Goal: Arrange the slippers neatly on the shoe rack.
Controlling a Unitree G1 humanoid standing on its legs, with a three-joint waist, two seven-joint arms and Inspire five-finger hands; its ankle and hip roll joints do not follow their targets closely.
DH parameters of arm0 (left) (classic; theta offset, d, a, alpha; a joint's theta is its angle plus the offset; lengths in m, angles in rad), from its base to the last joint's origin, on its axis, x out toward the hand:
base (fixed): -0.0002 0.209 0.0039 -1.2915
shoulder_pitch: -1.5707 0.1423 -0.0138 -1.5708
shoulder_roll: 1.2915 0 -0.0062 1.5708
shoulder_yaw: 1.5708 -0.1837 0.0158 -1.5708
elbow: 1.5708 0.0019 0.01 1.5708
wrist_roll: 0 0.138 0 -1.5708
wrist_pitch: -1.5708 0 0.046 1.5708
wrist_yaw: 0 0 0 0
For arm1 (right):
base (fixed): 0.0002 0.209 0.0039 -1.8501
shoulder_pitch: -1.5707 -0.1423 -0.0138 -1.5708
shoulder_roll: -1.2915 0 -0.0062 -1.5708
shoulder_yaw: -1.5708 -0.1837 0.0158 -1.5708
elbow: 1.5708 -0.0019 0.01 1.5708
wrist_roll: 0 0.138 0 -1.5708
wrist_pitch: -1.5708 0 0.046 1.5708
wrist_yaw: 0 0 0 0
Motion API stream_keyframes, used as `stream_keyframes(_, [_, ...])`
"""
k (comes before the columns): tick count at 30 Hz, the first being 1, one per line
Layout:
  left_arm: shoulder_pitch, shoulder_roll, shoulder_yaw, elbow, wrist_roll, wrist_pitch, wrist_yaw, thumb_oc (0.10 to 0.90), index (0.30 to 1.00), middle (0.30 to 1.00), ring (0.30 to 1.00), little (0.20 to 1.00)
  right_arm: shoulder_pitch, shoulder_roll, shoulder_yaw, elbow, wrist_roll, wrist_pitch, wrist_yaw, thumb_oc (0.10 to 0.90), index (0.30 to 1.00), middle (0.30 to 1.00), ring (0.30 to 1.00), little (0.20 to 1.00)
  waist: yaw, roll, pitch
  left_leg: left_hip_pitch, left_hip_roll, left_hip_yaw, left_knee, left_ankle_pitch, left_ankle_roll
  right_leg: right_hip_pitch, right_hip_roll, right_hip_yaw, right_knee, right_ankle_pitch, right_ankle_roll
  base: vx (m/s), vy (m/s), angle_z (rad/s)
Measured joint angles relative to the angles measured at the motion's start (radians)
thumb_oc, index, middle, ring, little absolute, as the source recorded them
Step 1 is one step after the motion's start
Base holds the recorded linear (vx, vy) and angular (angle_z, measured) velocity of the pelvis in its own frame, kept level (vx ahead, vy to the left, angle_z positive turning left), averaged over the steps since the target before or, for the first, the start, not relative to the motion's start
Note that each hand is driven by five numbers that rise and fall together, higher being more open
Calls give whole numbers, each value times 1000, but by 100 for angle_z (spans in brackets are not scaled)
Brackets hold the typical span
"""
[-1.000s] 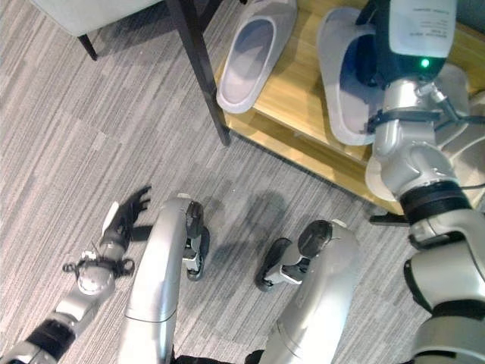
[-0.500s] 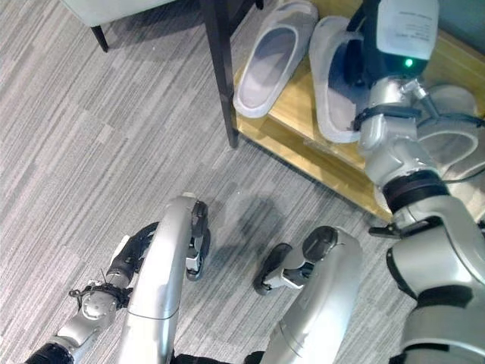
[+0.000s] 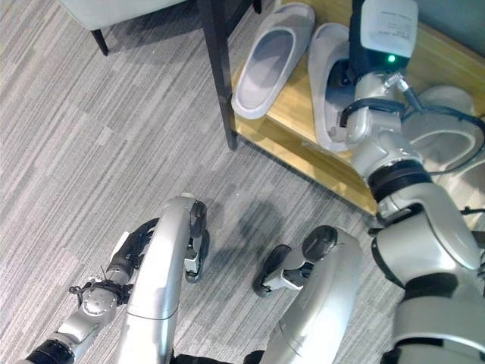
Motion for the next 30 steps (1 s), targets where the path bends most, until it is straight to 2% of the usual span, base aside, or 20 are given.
stream_keyframes(3, [14,0,18,0,0,0,0,800,900,900,900,900,21,-2,-7,-86,-6,6,5,800,900,900,900,900,-15,-5,3,0,5,0,5,-4,-3,-5,7,0,5,-1,-1,-1,-13,-3])
stream_keyframes(5, [20,-1,29,0,0,3,1,800,900,900,900,900,74,-5,-68,-171,-34,8,5,800,900,900,900,900,-20,-5,3,0,10,-1,11,-11,-5,-5,11,0,7,-2,-2,1,-23,-8])
stream_keyframes(14, [28,1,41,0,6,5,0,800,900,900,900,900,183,-20,-156,-243,-97,18,7,800,900,900,900,900,-30,-6,3,4,18,0,22,-22,-2,-6,22,2,15,-4,2,0,-7,-2])
stream_keyframes(17, [35,2,51,-2,11,6,-1,800,900,900,900,900,214,-51,-162,-295,-122,23,12,800,900,900,900,900,-37,-8,4,5,23,-1,32,-29,-5,-8,24,3,23,-6,3,-1,-14,-3])
stream_keyframes(18, [46,0,63,-3,12,6,-1,800,900,900,900,900,260,-72,-210,-385,-133,20,21,800,900,900,900,900,-41,-9,4,4,24,-1,37,-33,-4,-9,28,3,25,-7,4,-1,-24,-7])
stream_keyframes(21, [53,0,79,-3,23,10,-1,800,900,900,900,900,338,-104,-274,-498,-160,12,23,800,900,900,900,900,-56,-10,5,7,31,-1,46,-42,-1,-8,34,3,29,-8,6,2,-12,-7])
stream_keyframes(23, [55,1,87,-3,27,12,-1,800,900,900,900,900,370,-105,-303,-525,-164,13,24,800,900,900,900,900,-66,-13,5,7,32,-1,50,-44,-1,-8,35,5,33,-9,8,0,0,0])
stream_keyframes(25, [65,0,99,-3,40,14,-2,800,900,900,900,900,460,-102,-386,-610,-164,6,25,800,900,900,900,900,-77,-13,5,6,32,-1,53,-47,-2,-10,38,5,35,-13,9,0,0,0])
stream_keyframes(30, [71,1,108,-5,58,17,-2,800,900,900,900,900,557,-72,-465,-660,-140,-18,24,800,900,900,900,900,-84,-14,5,11,35,-2,58,-55,-9,-10,40,5,43,-20,7,-1,-6,-2])
